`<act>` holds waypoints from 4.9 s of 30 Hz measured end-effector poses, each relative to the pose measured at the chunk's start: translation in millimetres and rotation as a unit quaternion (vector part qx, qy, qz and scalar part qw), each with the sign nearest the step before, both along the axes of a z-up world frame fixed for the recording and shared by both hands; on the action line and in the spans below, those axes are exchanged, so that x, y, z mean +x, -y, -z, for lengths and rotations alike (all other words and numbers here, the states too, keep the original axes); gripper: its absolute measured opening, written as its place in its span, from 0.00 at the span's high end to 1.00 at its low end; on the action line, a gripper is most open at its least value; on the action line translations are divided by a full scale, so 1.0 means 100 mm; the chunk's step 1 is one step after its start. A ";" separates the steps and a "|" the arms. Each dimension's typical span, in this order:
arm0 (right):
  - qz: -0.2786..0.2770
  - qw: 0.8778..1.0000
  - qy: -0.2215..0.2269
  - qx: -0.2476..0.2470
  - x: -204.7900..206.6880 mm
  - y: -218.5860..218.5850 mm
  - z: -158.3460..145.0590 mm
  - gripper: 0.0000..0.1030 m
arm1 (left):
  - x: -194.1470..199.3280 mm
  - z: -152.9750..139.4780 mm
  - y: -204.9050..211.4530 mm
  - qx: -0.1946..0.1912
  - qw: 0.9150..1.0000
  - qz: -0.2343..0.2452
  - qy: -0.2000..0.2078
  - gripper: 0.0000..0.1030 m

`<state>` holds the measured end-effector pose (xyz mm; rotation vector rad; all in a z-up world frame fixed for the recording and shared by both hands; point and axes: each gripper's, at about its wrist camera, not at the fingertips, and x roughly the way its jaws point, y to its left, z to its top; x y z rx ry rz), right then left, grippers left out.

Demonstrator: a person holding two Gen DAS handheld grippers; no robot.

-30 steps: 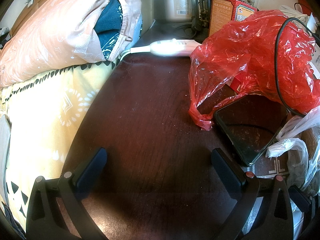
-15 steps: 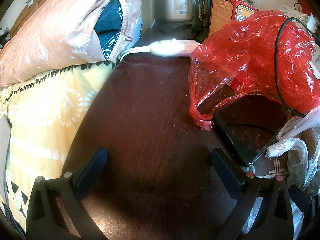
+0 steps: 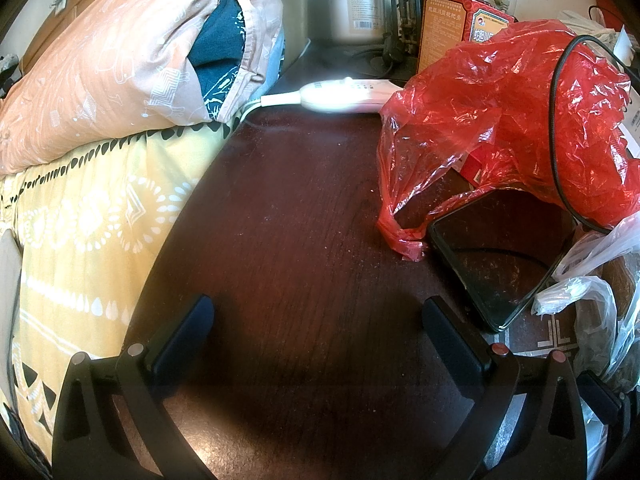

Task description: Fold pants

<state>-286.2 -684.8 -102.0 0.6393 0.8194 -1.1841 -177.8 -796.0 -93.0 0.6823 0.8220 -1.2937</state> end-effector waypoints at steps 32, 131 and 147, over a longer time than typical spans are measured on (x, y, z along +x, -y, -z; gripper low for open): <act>-0.013 1.000 -0.006 -0.004 0.07 0.01 0.01 0.00 | 0.58 -0.59 -0.87 -0.036 0.994 -0.096 0.043 0.00; -0.762 0.645 -0.002 -0.054 4.13 -5.81 -0.29 0.00 | 4.87 0.62 -13.06 -0.072 0.725 -0.678 -0.098 0.73; -0.597 0.801 -0.032 0.042 5.08 -2.74 0.17 0.47 | 4.80 0.60 -12.98 -0.086 0.713 -0.691 -0.076 0.82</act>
